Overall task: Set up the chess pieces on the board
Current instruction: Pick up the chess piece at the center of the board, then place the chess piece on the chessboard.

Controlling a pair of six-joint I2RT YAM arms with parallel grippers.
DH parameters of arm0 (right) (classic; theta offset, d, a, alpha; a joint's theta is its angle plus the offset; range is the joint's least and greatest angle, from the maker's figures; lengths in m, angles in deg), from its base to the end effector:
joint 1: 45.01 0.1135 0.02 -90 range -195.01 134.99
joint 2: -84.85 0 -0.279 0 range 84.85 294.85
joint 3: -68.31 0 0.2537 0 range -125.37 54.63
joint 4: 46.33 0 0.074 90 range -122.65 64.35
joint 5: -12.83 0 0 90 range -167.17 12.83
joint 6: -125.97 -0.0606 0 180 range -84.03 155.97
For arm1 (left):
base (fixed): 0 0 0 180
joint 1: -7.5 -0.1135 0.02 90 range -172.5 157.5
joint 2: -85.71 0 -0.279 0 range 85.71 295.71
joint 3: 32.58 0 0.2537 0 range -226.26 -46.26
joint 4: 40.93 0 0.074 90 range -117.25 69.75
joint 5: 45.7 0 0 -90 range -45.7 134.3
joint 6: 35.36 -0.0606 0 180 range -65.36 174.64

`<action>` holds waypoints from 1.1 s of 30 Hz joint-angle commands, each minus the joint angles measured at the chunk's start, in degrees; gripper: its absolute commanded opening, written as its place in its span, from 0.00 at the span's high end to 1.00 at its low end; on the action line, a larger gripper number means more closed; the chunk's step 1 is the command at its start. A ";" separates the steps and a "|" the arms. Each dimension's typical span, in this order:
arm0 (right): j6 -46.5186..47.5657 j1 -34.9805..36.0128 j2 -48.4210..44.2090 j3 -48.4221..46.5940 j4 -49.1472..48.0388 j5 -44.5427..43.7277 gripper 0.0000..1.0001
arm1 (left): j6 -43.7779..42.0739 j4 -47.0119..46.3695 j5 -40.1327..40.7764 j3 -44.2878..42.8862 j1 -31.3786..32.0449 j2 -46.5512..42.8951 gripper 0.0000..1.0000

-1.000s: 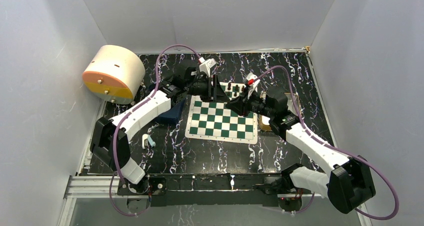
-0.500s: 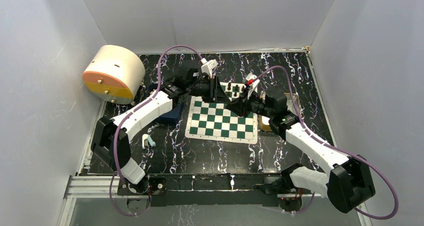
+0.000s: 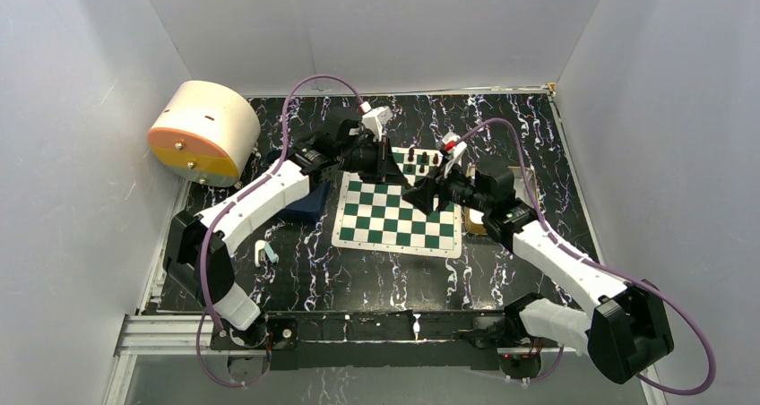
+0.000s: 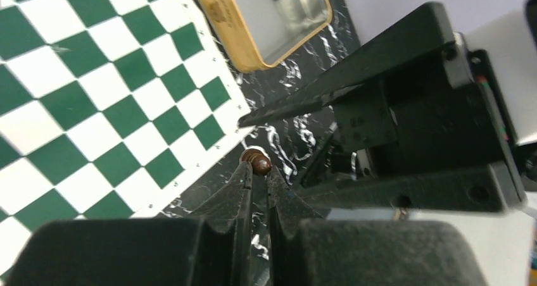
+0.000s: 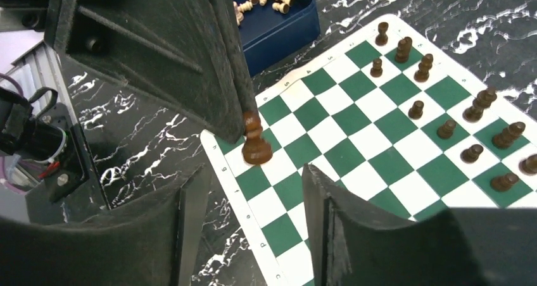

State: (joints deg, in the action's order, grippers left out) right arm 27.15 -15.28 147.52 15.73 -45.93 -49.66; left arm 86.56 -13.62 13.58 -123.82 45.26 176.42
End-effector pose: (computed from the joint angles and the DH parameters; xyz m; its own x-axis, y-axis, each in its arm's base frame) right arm 0.2182 0.1569 0.2937 -0.2841 -0.0057 -0.9588 -0.8001 0.5523 0.2339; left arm 0.2891 -0.2631 0.3380 -0.7713 0.0225 -0.6361 0.5645 0.4857 -0.6674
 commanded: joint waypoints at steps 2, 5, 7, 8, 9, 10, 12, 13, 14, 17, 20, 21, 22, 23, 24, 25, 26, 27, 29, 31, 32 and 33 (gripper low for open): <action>-3.27 0.04 -3.82 -1.41 4.36 -5.24 0.21 | -8.52 5.69 13.87 -3.59 -0.01 -0.26 1.00; -4.43 0.04 -7.84 0.04 7.07 -8.12 0.02 | -11.70 6.59 22.48 -4.24 -0.06 0.18 1.00; -5.13 0.01 -10.84 1.04 8.09 -10.26 0.01 | -13.34 5.72 27.67 -4.17 -0.07 0.56 1.00; -5.49 0.03 -12.39 1.31 8.78 -11.40 0.01 | -13.94 4.82 29.60 -3.95 -0.21 0.96 1.00; -5.60 -0.01 -13.72 1.38 9.52 -12.13 0.01 | -14.47 4.04 33.13 -3.70 -0.41 1.55 1.00; -5.79 -0.03 -15.19 1.44 10.17 -12.50 0.01 | -14.87 3.15 35.53 -3.47 -0.72 2.29 1.00; -6.01 0.02 -17.46 1.26 11.43 -13.04 0.01 | -15.86 0.53 38.90 -2.92 -1.51 3.88 1.00; -6.03 0.05 -18.47 1.03 12.12 -13.34 0.01 | -16.32 -1.33 40.70 -2.28 -1.82 4.79 1.00; -6.11 0.00 -19.27 0.59 12.88 -13.75 0.01 | -16.51 -3.28 42.13 -1.48 -2.12 5.57 1.00; -6.29 -0.02 -20.80 -1.09 16.32 -15.14 0.01 | -15.93 -9.15 44.08 1.13 -3.60 8.06 1.00; -6.17 0.06 -21.34 -2.53 19.12 -16.25 0.01 | -16.21 -13.27 45.44 2.83 -4.22 10.72 1.00; -6.13 0.04 -21.44 -2.78 19.83 -16.48 0.01 | -16.53 -15.07 45.97 2.86 -4.26 11.91 1.00; -6.10 0.06 -21.52 -2.99 20.34 -16.72 0.01 | -16.78 -15.58 46.47 2.80 -4.31 12.80 1.00; -6.10 0.05 -21.62 -3.10 20.69 -16.96 0.01 | -16.96 -15.68 46.75 2.64 -4.35 13.73 1.00; -6.14 0.01 -21.75 -3.19 20.85 -17.07 0.01 | -17.23 -15.81 46.92 2.53 -4.44 14.44 1.00; -6.25 0.04 -21.80 -3.20 20.98 -17.19 0.01 | -17.37 -16.01 47.08 2.63 -4.52 15.04 1.00; -6.40 0.06 -21.93 -3.20 21.00 -17.40 0.01 | -17.55 -16.46 47.14 2.87 -4.68 15.47 1.00; -6.60 -0.02 -22.02 -3.25 20.96 -17.48 0.01 | -17.71 -17.04 47.10 3.30 -4.83 15.82 1.00; -6.88 -0.01 -21.95 -3.41 20.86 -17.42 0.01 | -17.93 -18.29 46.57 3.96 -5.35 16.54 1.00; -7.02 0.00 -21.57 -3.78 21.05 -17.24 0.01 | -18.03 -18.92 45.93 4.13 -5.94 17.25 1.00; -7.07 0.01 -21.44 -4.02 21.16 -17.14 0.01 | -17.98 -19.24 45.72 4.13 -6.13 17.55 1.00; -7.15 0.03 -21.19 -4.26 21.31 -17.08 0.01 | -17.91 -19.56 45.40 4.12 -6.38 17.81 1.00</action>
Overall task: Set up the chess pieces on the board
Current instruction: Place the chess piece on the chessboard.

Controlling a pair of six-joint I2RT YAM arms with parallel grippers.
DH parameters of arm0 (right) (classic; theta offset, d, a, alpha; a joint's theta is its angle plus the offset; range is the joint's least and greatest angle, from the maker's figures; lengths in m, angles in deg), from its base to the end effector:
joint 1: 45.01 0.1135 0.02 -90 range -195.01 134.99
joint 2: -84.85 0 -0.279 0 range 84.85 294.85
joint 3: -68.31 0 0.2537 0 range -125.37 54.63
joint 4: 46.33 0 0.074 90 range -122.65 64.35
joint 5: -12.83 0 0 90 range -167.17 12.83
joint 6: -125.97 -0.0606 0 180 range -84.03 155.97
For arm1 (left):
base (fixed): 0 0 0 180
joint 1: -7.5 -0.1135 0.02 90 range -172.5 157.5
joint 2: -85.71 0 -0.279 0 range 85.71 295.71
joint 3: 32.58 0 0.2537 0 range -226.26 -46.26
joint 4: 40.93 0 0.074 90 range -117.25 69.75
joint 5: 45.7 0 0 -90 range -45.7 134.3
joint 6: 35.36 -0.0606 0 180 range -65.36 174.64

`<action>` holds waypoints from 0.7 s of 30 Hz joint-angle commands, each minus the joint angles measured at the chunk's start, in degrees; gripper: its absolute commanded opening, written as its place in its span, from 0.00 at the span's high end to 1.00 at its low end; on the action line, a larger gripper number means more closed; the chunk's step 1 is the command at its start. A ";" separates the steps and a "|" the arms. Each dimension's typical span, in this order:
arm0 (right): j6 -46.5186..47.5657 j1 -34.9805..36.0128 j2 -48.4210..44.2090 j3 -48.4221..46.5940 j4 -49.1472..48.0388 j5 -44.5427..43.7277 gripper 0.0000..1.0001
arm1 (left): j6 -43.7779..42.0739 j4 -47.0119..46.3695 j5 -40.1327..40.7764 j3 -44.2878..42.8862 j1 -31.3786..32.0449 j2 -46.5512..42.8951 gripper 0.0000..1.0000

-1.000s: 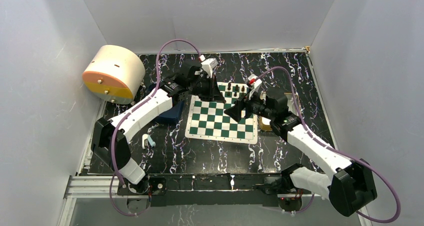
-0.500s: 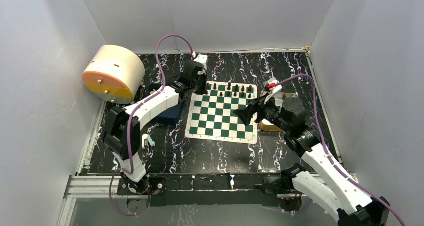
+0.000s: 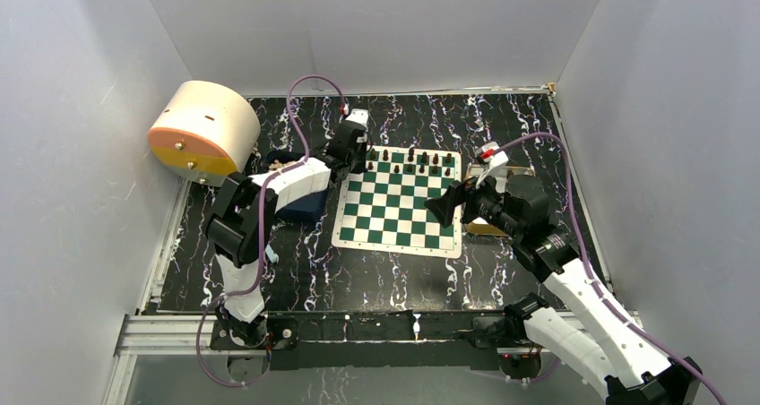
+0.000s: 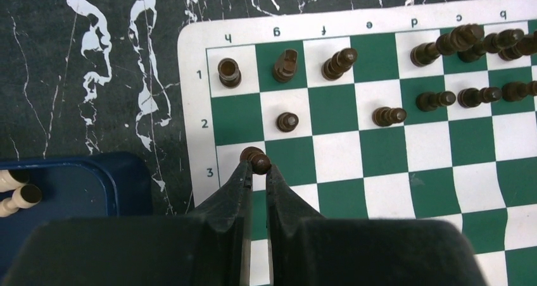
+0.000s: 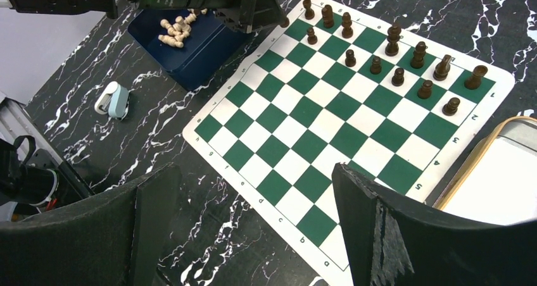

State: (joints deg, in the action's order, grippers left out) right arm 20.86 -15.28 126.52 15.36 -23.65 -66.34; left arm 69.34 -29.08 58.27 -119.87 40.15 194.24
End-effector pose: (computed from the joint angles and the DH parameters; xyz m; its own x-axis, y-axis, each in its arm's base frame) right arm 0.1605 0.1047 0.3222 -0.3344 0.1039 -0.9367 -0.5799 0.7608 0.2914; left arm 0.3922 -0.2339 0.2136 -0.5343 0.0499 -0.8438 0.2250 0.9706 -0.0851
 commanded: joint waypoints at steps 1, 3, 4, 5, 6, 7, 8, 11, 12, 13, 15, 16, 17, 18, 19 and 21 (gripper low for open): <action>-0.85 0.06 0.06 -4.08 -0.83 -0.41 0.01 | -0.64 -4.59 0.39 0.14 -1.45 0.21 1.00; -0.83 0.05 0.35 -4.44 -0.50 -0.40 0.01 | -0.64 -5.51 -0.15 0.07 -1.69 0.82 1.00; -0.88 0.04 0.51 -4.64 -0.43 -0.42 0.01 | -0.70 -5.86 -0.28 0.06 -1.77 1.14 1.00; -0.86 -0.02 0.61 -4.80 -0.28 -0.52 0.01 | -0.72 -5.98 -0.48 -0.14 -1.79 1.48 1.00; -0.95 0.04 0.67 -5.03 -0.18 -0.54 0.01 | -0.72 -5.93 -0.56 -0.34 -1.87 1.86 1.00; -0.91 0.06 0.73 -5.22 -0.06 -0.62 0.01 | -0.74 -5.83 -0.69 -0.55 -1.96 2.27 1.00; -0.94 0.05 0.78 -5.31 0.02 -0.74 0.01 | -0.73 -5.82 -0.80 -0.67 -2.04 2.62 1.00; -0.89 0.04 0.95 -5.64 0.05 -1.00 0.01 | -0.35 -6.27 -1.46 -0.30 -2.31 3.29 1.00; -0.94 -0.01 1.02 -5.72 0.12 -1.10 0.01 | -0.26 -6.53 -1.56 -0.10 -2.39 3.50 1.00; -0.90 0.00 1.11 -5.80 0.10 -1.15 0.01 | -0.14 -6.83 -1.89 0.11 -2.48 3.57 1.00; -0.89 0.06 1.30 -5.82 0.01 -1.28 0.01 | 0.02 -7.77 -2.88 0.78 -2.73 3.70 1.00; -0.96 0.03 1.44 -5.82 0.04 -1.33 0.01 | 0.13 -8.05 -2.98 0.98 -2.83 3.78 1.00; -0.92 -0.01 1.54 -5.82 0.00 -1.35 0.01 | 0.22 -8.18 -2.99 1.01 -2.89 3.87 1.00; -0.89 0.02 1.80 -5.82 -0.12 -1.34 0.01 | 0.28 -8.12 -2.99 1.06 -2.97 4.03 0.99; -0.84 0.04 1.94 -5.82 -0.25 -1.41 0.01 | 0.33 -8.11 -2.99 1.02 -3.08 4.05 0.99; -0.85 0.02 2.38 -5.82 -0.46 -1.43 0.01 | 0.40 -8.19 -3.11 0.94 -3.34 4.36 0.99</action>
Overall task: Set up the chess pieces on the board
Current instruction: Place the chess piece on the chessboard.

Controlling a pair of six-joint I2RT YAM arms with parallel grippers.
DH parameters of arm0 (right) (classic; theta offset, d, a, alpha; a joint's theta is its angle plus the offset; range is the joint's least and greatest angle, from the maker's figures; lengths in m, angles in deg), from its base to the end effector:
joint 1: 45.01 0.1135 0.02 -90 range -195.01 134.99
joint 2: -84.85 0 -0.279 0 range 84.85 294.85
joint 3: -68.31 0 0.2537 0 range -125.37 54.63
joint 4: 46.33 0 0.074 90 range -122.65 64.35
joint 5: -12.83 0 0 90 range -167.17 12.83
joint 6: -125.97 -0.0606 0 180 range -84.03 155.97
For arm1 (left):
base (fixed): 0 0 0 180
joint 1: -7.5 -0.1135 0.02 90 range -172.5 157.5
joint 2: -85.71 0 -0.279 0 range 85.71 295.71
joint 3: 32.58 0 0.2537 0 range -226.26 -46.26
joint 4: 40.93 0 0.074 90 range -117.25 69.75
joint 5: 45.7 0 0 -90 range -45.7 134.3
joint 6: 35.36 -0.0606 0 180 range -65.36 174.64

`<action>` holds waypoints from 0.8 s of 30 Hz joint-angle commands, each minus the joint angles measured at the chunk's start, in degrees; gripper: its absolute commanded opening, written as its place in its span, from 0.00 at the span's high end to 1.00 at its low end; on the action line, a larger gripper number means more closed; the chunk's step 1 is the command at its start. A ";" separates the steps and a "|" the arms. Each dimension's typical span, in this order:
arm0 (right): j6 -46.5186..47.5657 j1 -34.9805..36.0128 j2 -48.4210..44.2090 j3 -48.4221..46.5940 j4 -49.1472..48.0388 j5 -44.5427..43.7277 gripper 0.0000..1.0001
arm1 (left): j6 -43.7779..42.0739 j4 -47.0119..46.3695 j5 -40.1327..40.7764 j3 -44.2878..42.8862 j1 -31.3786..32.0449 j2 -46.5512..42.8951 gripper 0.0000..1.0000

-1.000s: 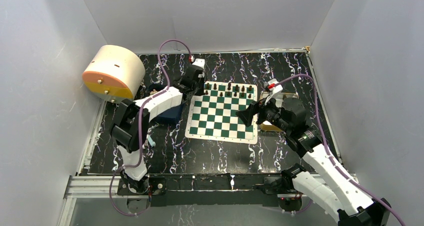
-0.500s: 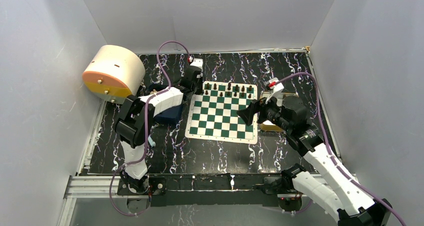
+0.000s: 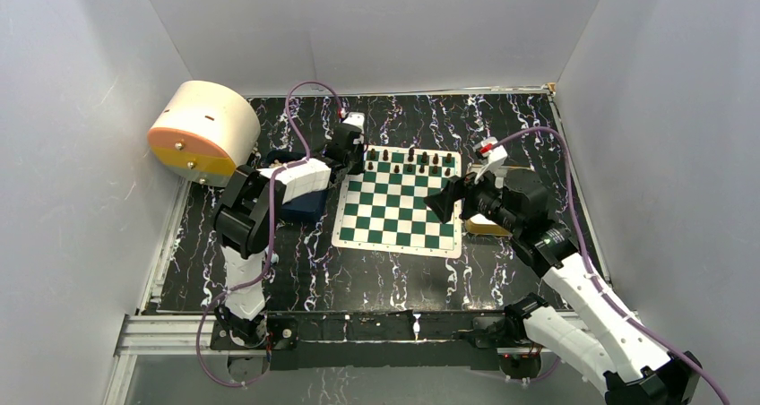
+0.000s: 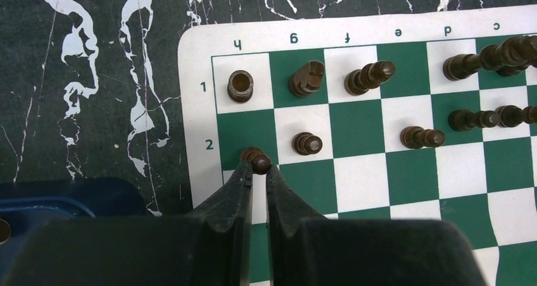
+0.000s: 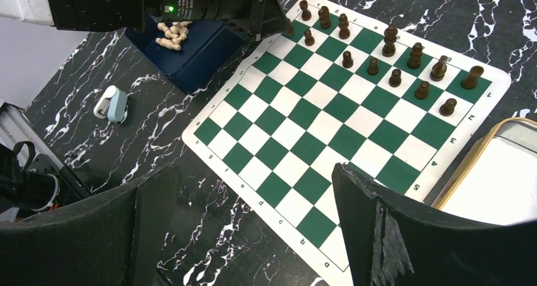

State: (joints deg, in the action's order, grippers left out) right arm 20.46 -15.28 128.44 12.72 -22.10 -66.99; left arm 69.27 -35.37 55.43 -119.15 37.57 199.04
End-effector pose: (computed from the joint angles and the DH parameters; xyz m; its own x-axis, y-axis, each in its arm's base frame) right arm 0.1655 0.1068 0.3303 -0.3479 0.1044 -0.9317 -0.5657 0.7691 0.2974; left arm 0.4124 -0.2253 0.1841 -0.5362 0.0241 -0.8437 0.2222 0.9684 -0.1136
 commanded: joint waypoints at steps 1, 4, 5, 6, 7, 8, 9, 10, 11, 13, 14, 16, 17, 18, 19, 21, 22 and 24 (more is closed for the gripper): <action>-0.43 0.03 0.64 -3.30 -2.02 -0.70 0.01 | 0.54 -1.97 -0.46 0.14 -0.91 -0.28 0.99; -0.26 0.01 1.20 -3.54 -2.02 -0.68 0.01 | 0.66 -2.19 -0.74 0.09 -1.28 0.43 0.99; -0.22 0.05 1.36 -3.61 -1.98 -0.69 0.01 | 0.70 -2.36 -0.83 0.07 -1.36 0.59 0.99; -0.10 0.00 1.40 -3.69 -1.98 -0.80 0.01 | 0.74 -2.50 -1.04 0.06 -1.41 0.90 0.99; -0.04 0.05 1.36 -3.70 -2.02 -0.77 0.01 | 0.81 -2.59 -1.22 -0.01 -1.49 1.16 0.98; -0.05 0.01 1.40 -3.66 -1.95 -0.94 0.01 | 0.88 -2.72 -1.44 -0.10 -1.56 1.41 0.98; 0.03 0.00 1.25 -3.58 -1.98 -1.02 0.01 | 0.92 -2.82 -1.73 -0.15 -1.59 1.61 0.98; 0.07 0.00 1.24 -3.47 -1.94 -1.11 0.01 | 1.00 -2.86 -1.92 -0.31 -1.66 1.81 0.98; 0.04 0.00 1.17 -3.44 -1.98 -1.26 0.01 | 1.05 -2.94 -2.05 -0.33 -1.67 1.91 0.98; 0.13 0.05 1.21 -3.44 -1.95 -1.31 0.01 | 1.22 -3.04 -2.17 -0.41 -1.68 2.17 0.98; 0.17 0.05 1.23 -3.44 -1.99 -1.42 0.01 | 1.19 -3.10 -2.24 -0.47 -1.68 2.22 0.98; 0.21 0.04 1.23 -3.37 -2.01 -1.46 0.01 | 1.27 -3.20 -2.26 -0.61 -1.68 2.47 0.98; 0.29 -0.01 1.37 -3.43 -2.02 -1.52 0.01 | 1.27 -3.15 -2.31 -0.66 -1.70 2.46 0.98; 0.37 -0.02 1.40 -3.36 -2.02 -1.56 0.01 | 1.34 -3.22 -2.36 -0.61 -1.74 2.50 0.98; 0.48 0.03 1.44 -3.35 -2.02 -1.60 0.01 | 1.36 -3.17 -2.50 -0.66 -1.76 2.52 0.98; 0.56 0.00 1.41 -3.27 -2.02 -1.54 0.01 | 1.76 -2.94 -2.67 -0.75 -1.76 2.52 0.97; 0.59 0.07 1.41 -3.19 -2.02 -1.57 0.01 | 2.05 -2.73 -2.76 -0.75 -1.76 2.44 0.97; 0.59 -0.03 1.46 -3.05 -2.10 -1.65 0.01 | 2.55 -2.61 -3.06 -0.64 -1.76 2.28 0.97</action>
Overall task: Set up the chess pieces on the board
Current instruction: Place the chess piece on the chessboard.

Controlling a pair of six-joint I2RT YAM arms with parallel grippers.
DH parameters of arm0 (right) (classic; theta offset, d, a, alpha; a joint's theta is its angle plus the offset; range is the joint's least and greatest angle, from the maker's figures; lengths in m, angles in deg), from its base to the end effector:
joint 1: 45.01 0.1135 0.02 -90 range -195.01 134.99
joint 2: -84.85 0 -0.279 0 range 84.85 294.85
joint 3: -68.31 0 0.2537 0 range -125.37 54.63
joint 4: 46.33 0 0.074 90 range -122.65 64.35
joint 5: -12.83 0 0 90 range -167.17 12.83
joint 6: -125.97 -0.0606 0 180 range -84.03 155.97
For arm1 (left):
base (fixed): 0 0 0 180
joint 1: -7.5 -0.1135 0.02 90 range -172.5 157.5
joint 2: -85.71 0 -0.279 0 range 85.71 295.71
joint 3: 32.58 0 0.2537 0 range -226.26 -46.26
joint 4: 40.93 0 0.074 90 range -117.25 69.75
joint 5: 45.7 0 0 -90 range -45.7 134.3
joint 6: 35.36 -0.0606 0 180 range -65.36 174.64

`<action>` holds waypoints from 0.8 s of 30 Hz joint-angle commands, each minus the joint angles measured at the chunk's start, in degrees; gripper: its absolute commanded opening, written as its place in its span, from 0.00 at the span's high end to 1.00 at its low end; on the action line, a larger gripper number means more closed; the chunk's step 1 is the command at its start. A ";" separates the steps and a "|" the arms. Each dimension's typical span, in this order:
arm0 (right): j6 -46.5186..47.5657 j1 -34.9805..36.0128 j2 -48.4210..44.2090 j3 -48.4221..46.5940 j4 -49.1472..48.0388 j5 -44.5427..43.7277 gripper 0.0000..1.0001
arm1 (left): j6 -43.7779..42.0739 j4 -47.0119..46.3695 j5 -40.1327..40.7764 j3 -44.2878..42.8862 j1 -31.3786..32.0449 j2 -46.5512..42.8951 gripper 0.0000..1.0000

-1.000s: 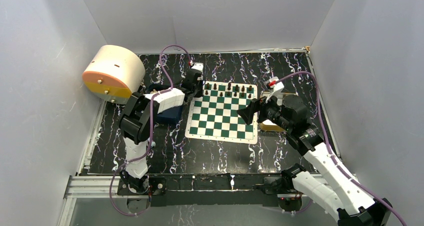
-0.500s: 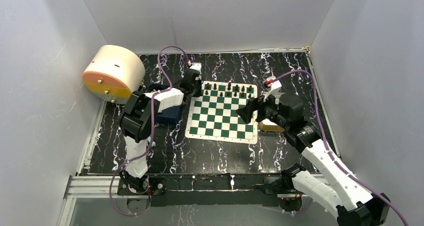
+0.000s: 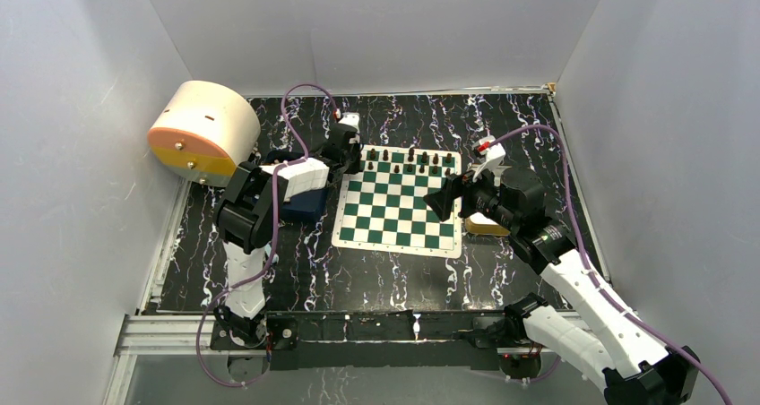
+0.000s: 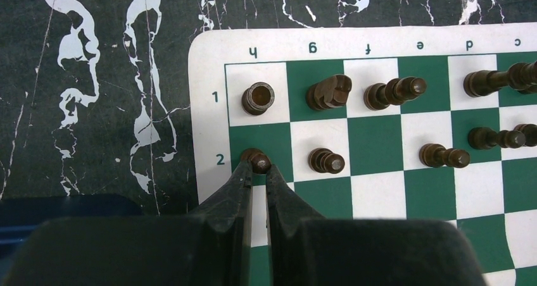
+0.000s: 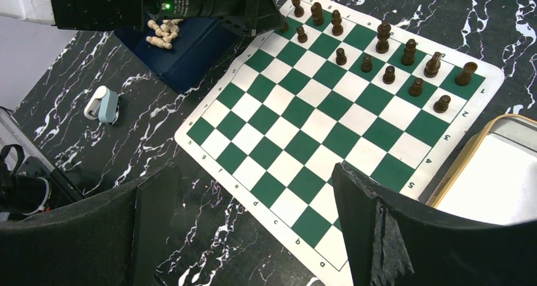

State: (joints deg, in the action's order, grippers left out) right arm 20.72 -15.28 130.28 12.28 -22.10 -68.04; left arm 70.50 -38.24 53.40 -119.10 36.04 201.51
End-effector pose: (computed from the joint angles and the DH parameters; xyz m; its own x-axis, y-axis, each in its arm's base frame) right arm 0.1721 0.1093 0.3274 -0.3614 0.0927 -0.9278 -0.5478 0.7841 0.2917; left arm 0.4230 -0.2191 0.1697 -0.5441 -0.0112 -0.8389 0.2133 0.9652 -0.1513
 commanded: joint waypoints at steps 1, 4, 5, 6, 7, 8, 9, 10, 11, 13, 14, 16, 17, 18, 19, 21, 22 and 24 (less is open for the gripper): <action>0.31 -0.02 -0.35 -2.46 -2.20 -0.54 0.01 | 1.51 0.26 -1.21 -0.60 -0.23 -0.33 0.97; 0.32 0.00 -0.42 -2.07 -2.56 -0.58 0.01 | 1.80 0.24 -1.45 -0.53 -0.23 -0.41 0.97; 0.32 -0.03 -0.43 -1.95 -2.57 -0.51 0.01 | 1.81 0.33 -1.46 -0.48 -0.23 -0.41 0.97; 0.31 -0.03 -0.43 -1.88 -2.57 -0.51 0.01 | 1.85 0.35 -1.42 -0.52 -0.23 -0.41 0.97; 0.34 0.05 -0.35 -1.81 -2.57 -0.57 0.01 | 1.94 0.23 -1.45 -0.48 -0.23 -0.54 0.96; 0.33 0.04 -0.34 -1.85 -2.55 -0.50 0.01 | 2.02 0.14 -1.52 -0.44 -0.23 -0.51 0.96; 0.31 0.00 -0.34 -1.85 -2.55 -0.47 0.01 | 2.07 0.09 -1.53 -0.56 -0.23 -0.50 0.96; 0.37 0.01 -0.34 -1.86 -2.59 -0.46 0.01 | 2.19 0.27 -1.57 -0.67 -0.21 -0.45 0.96; 0.39 -0.02 -0.34 -1.84 -2.68 -0.52 0.01 | 2.24 0.53 -1.59 -0.96 -0.21 -0.37 0.96; 0.39 0.04 -0.33 -1.86 -2.68 -0.54 0.01 | 2.45 0.60 -1.80 -1.18 -0.23 -0.54 0.96; 0.39 0.02 -0.27 -1.78 -2.72 -0.53 0.01 | 2.57 0.53 -1.88 -1.12 -0.22 -0.63 0.96; 0.36 0.06 -0.19 -1.71 -2.67 -0.51 0.01 | 2.89 0.36 -1.90 -1.09 -0.23 -0.79 0.95; 0.31 0.00 -0.11 -1.69 -2.65 -0.56 0.01 | 3.01 0.35 -1.94 -1.12 -0.23 -0.84 0.95; 0.30 0.02 -0.05 -1.69 -2.68 -0.47 0.01 | 3.29 0.54 -2.02 -1.27 -0.23 -0.78 0.95; 0.37 0.05 0.05 -1.69 -2.66 -0.44 0.01 | 3.50 0.94 -2.14 -1.56 -0.23 -0.83 0.95; 0.31 0.04 0.01 -1.74 -2.62 -0.42 0.01 | 3.92 1.27 -2.46 -1.74 -0.31 -1.28 0.94; 0.33 0.03 0.01 -1.69 -2.56 -0.39 0.01 | 4.12 1.05 -2.59 -1.59 -0.25 -1.48 0.94; 0.31 0.02 0.06 -1.60 -2.72 -0.50 0.01 | 4.44 0.99 -2.55 -1.66 -0.32 -1.77 0.94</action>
State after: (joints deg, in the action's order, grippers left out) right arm 20.90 -15.28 130.34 12.28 -22.12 -68.04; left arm 73.47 -37.93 52.26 -119.19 35.73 201.51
